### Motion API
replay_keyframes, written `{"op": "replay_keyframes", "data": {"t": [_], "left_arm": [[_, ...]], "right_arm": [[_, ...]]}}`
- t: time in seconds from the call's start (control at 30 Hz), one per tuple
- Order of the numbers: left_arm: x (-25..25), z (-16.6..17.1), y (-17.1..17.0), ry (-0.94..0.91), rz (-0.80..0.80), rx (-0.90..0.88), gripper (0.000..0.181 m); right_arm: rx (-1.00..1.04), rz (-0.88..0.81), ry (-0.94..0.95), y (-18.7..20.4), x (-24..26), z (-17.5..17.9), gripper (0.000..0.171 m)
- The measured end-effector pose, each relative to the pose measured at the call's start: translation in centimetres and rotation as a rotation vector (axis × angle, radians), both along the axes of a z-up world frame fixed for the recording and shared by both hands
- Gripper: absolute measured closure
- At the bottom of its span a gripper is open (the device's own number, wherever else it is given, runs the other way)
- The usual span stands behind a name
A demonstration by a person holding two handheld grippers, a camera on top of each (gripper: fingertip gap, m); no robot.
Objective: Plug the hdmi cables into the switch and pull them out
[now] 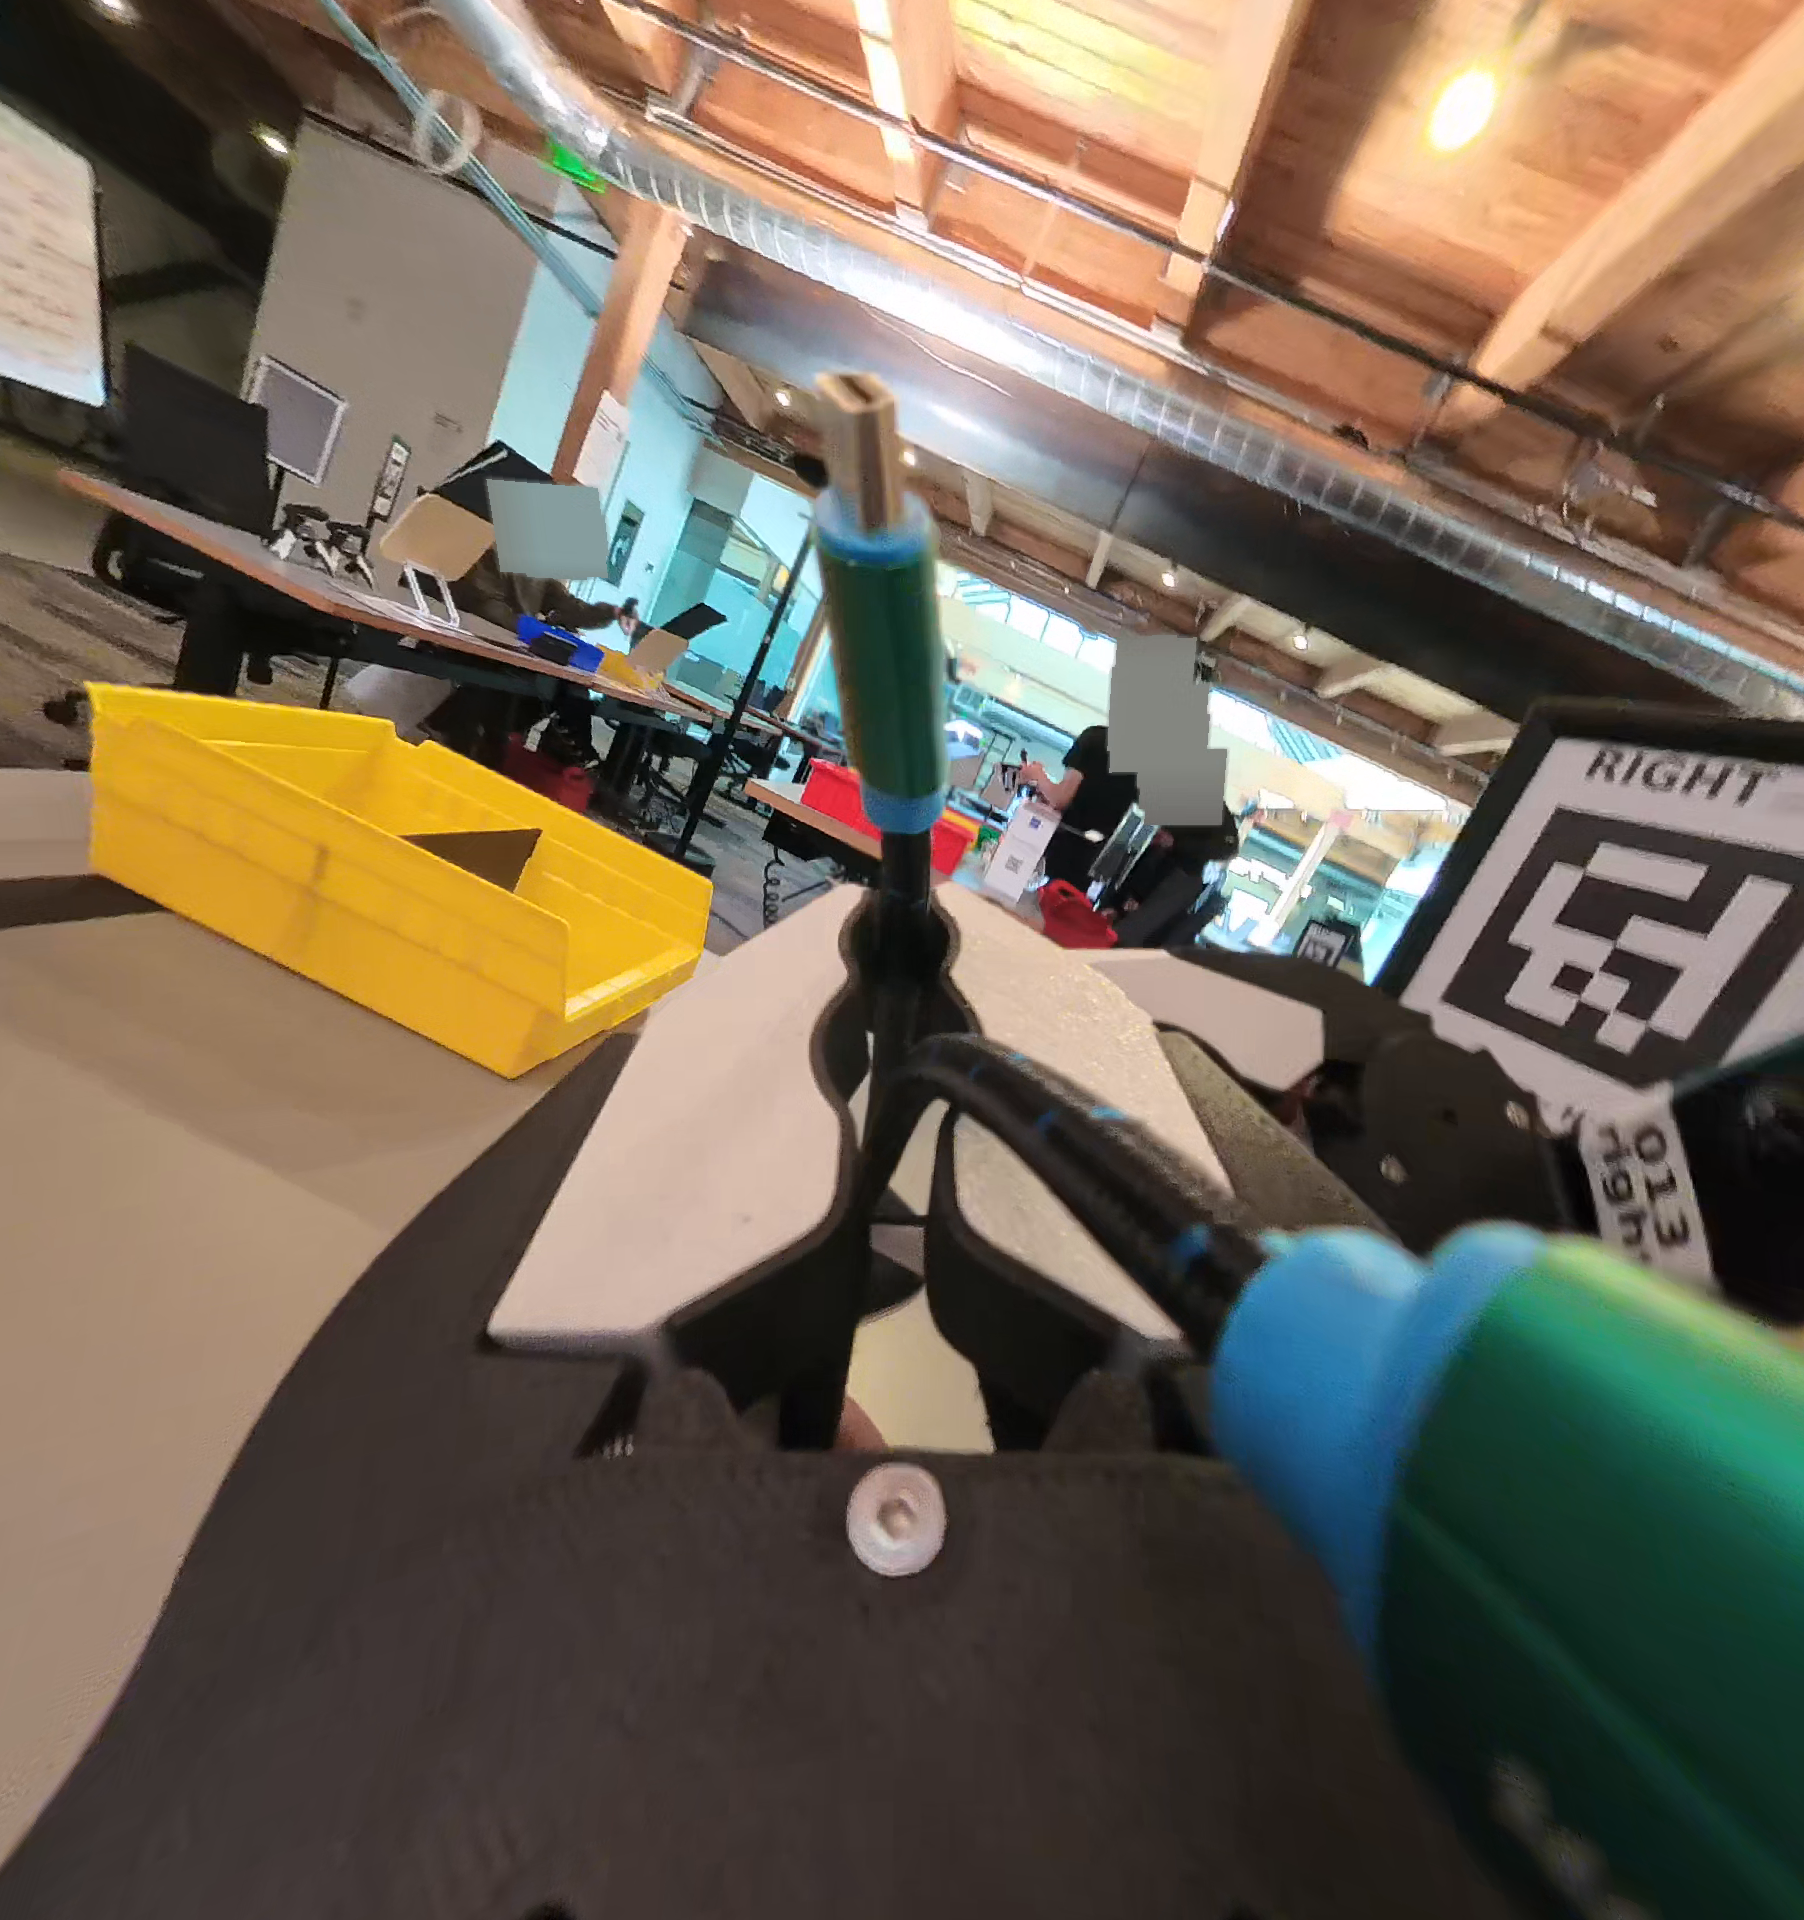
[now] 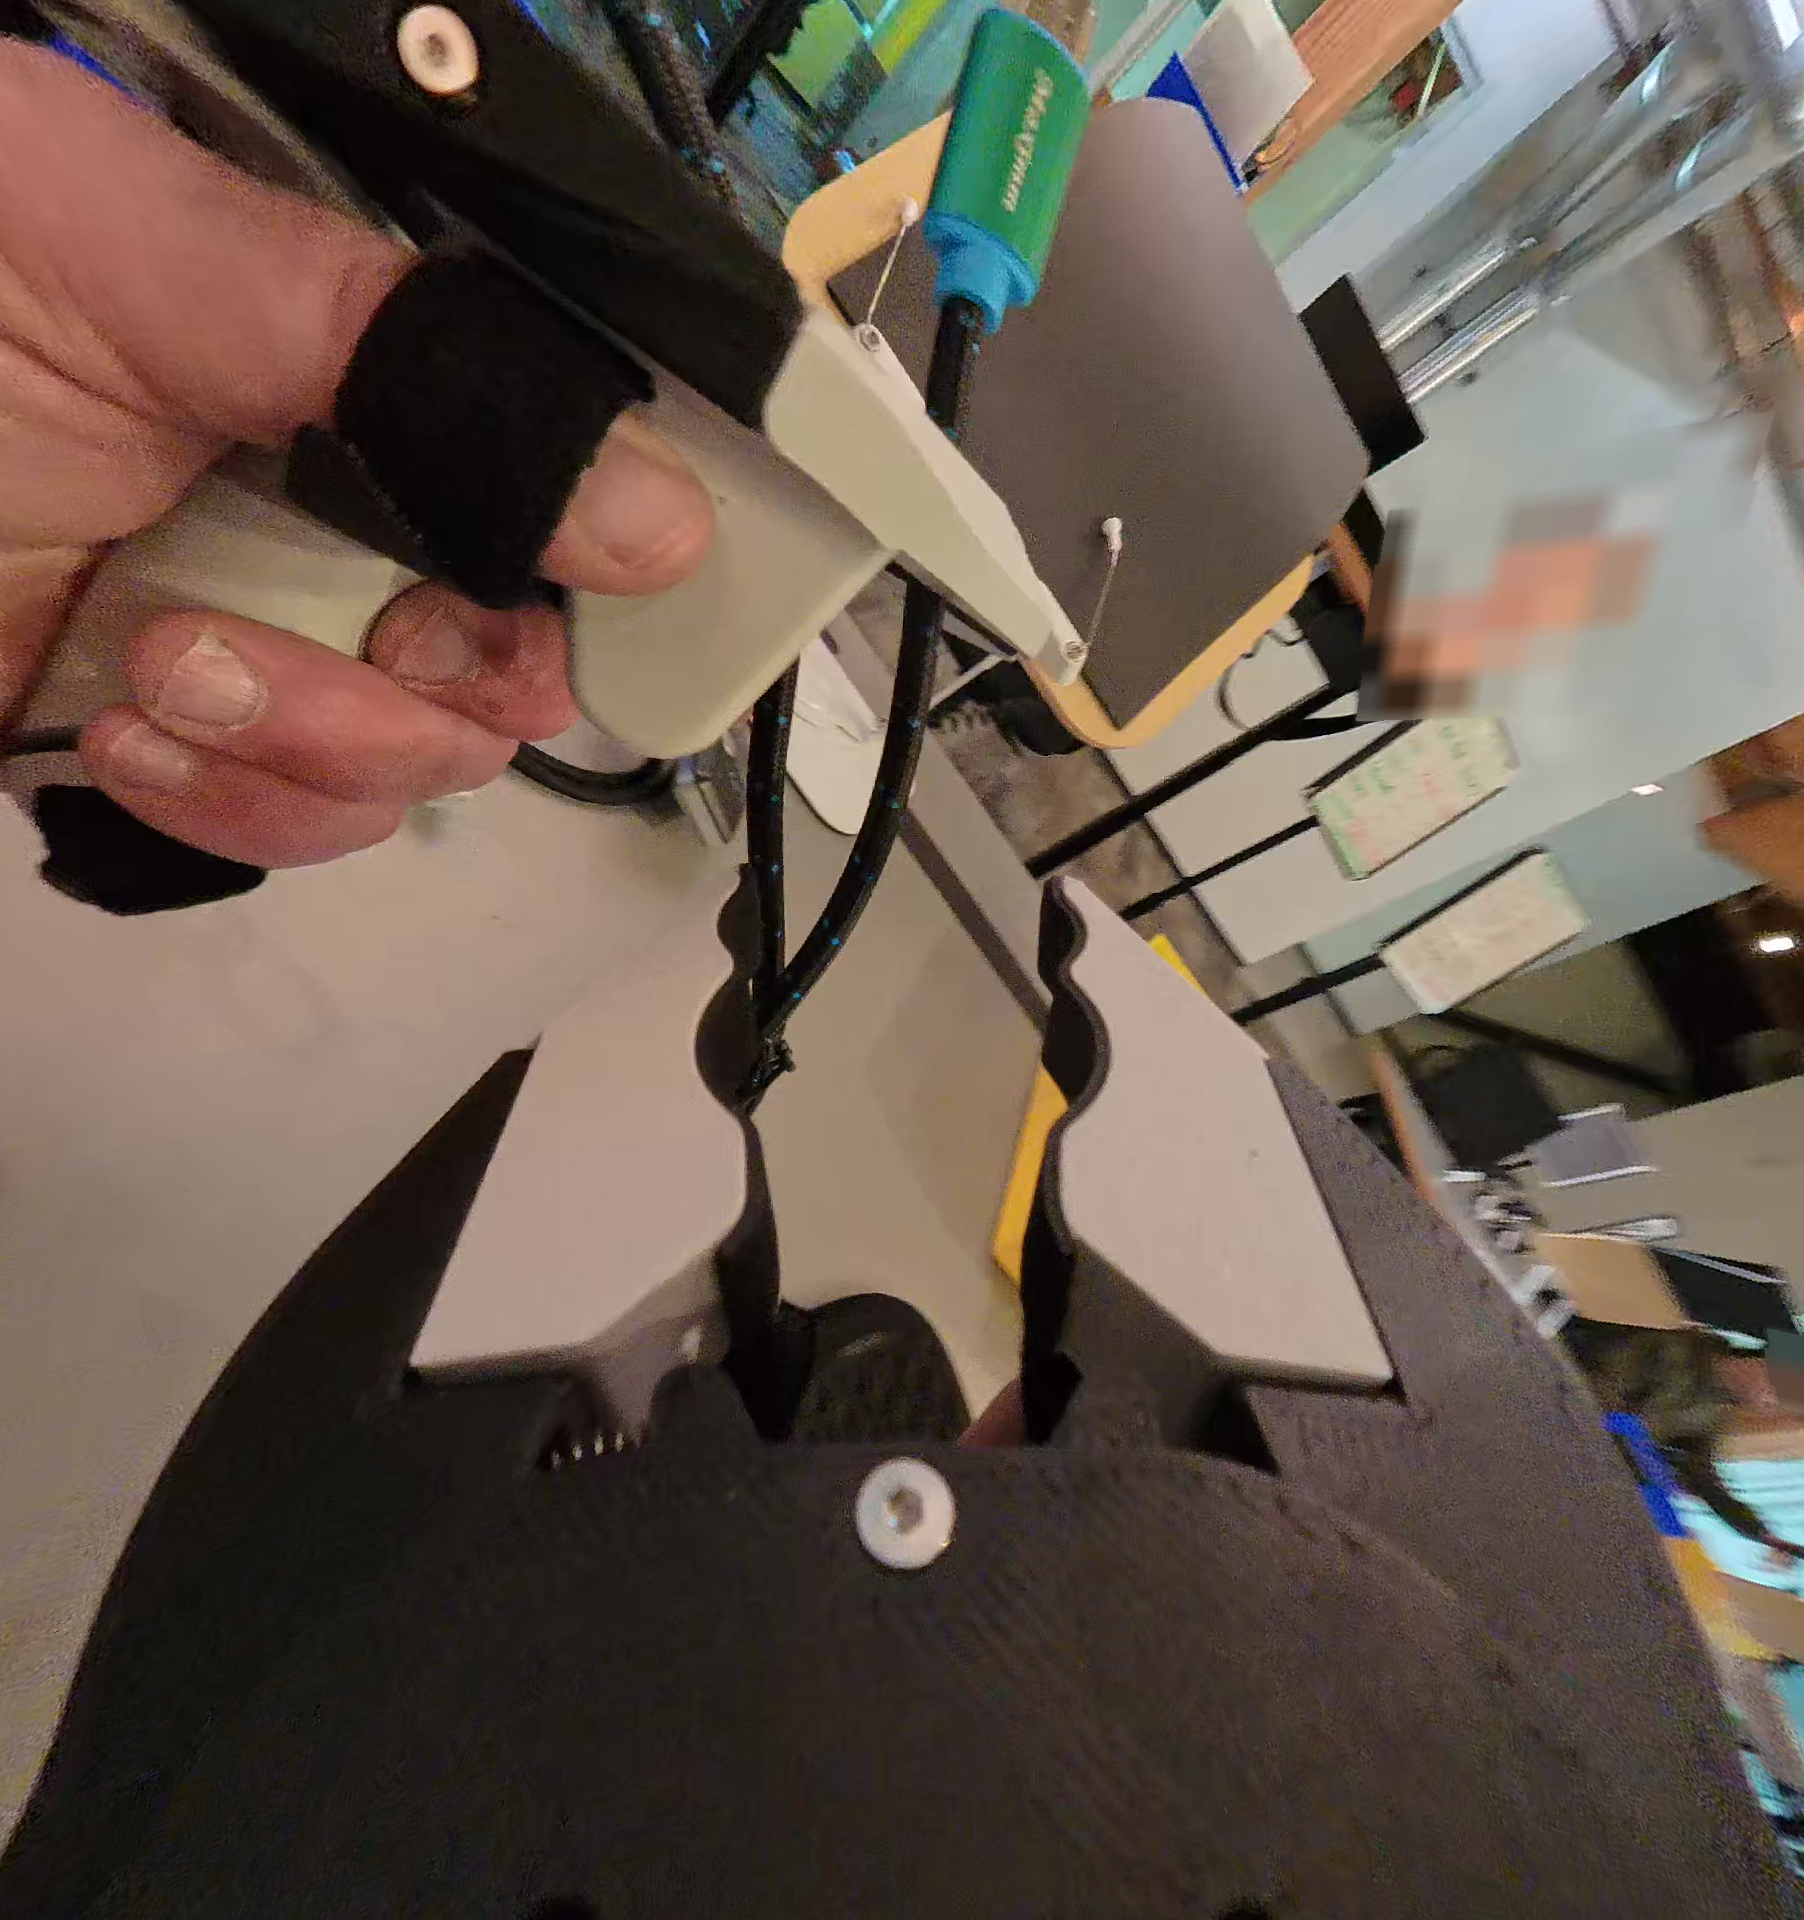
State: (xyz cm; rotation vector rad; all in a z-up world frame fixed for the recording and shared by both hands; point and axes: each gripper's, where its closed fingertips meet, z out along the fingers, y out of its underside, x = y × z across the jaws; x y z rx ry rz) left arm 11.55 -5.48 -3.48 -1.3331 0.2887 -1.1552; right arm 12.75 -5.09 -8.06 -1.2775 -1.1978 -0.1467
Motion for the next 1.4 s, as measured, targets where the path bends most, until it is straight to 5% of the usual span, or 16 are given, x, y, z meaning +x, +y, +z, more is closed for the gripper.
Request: {"op": "replay_keyframes", "data": {"t": [0.27,0.47,0.63,1.07,1.4], "left_arm": [[-1.3,-0.5,0.9,-0.141,0.086,-0.1,0.174],[-1.3,-1.0,1.2,-0.168,0.121,-0.129,0.173],[-1.2,-1.7,1.4,-0.133,0.125,-0.142,0.156],[-0.4,-1.8,-0.1,0.015,0.008,-0.034,0.116],[-2.0,-4.0,-0.1,0.118,0.098,-0.084,0.161]], "right_arm": [[0.232,-0.042,-0.16,0.0,-2.2,0.1,0.133],[0.179,-0.069,-0.153,2.0,-2.7,-1.5,0.143],[0.081,-0.024,-0.034,1.8,-2.6,-2.0,0.16],[-0.426,0.184,0.335,0.8,-2.5,-3.5,0.161],[-0.993,0.473,0.604,-4.0,-6.5,-5.3,0.161]]}}
